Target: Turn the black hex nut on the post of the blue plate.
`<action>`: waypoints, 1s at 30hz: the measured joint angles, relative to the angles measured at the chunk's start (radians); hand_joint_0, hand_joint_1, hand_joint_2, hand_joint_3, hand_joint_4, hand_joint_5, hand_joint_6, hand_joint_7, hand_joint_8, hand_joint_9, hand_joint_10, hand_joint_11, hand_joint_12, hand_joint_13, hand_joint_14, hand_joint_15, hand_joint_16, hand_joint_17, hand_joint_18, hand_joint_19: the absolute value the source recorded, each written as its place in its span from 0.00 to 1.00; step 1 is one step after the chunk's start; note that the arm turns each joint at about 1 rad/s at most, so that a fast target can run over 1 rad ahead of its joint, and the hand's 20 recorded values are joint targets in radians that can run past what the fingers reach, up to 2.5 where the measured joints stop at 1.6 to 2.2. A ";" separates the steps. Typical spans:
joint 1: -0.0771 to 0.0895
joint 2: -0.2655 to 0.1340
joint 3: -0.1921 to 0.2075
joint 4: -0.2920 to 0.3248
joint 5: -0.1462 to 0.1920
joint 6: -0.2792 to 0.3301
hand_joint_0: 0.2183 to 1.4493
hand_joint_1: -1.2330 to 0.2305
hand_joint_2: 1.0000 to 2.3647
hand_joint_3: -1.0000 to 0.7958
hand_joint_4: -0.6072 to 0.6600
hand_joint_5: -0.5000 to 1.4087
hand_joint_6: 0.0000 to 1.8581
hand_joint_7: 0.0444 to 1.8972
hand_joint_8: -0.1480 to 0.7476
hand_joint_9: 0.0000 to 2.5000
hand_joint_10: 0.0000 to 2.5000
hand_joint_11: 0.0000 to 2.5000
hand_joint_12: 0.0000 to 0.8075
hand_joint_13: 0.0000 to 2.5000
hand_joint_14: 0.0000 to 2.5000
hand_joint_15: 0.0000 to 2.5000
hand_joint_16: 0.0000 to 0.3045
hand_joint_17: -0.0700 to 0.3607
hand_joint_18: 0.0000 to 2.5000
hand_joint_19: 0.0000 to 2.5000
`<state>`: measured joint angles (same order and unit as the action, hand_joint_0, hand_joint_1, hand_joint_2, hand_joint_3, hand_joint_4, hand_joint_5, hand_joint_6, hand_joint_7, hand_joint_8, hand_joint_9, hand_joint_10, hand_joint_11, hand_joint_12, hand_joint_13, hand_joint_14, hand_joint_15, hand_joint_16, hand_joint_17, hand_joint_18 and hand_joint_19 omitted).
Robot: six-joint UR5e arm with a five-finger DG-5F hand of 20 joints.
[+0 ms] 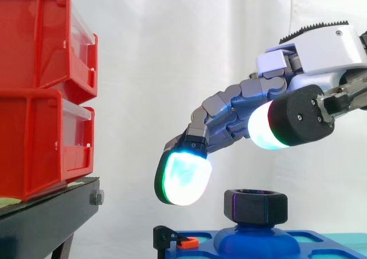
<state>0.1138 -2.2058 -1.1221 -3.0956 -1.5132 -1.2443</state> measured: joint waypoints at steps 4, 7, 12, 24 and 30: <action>0.001 0.000 -0.001 -0.007 0.000 -0.002 0.16 0.38 0.00 0.28 0.62 0.15 0.27 0.38 0.43 0.08 0.00 0.00 0.48 0.02 0.00 0.04 0.20 0.49 0.00 0.11; 0.000 0.000 -0.002 -0.014 -0.002 -0.002 0.15 0.34 0.00 0.28 0.61 0.14 0.27 0.38 0.43 0.08 0.00 0.00 0.48 0.02 0.00 0.04 0.21 0.49 0.00 0.11; -0.003 0.000 -0.011 -0.026 -0.006 -0.001 0.12 0.31 0.00 0.28 0.62 0.14 0.27 0.39 0.44 0.08 0.00 0.00 0.50 0.03 0.00 0.04 0.22 0.51 0.01 0.10; -0.014 0.001 -0.016 -0.028 -0.021 0.000 0.11 0.41 0.00 0.28 0.63 0.14 0.27 0.38 0.45 0.07 0.00 0.00 0.51 0.03 0.00 0.04 0.23 0.53 0.01 0.10; -0.025 0.000 -0.016 -0.028 -0.037 -0.001 0.11 0.48 0.00 0.28 0.64 0.14 0.27 0.39 0.45 0.07 0.00 0.00 0.52 0.02 0.00 0.04 0.23 0.53 0.00 0.10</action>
<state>0.0885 -2.2055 -1.1382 -3.1236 -1.5502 -1.2450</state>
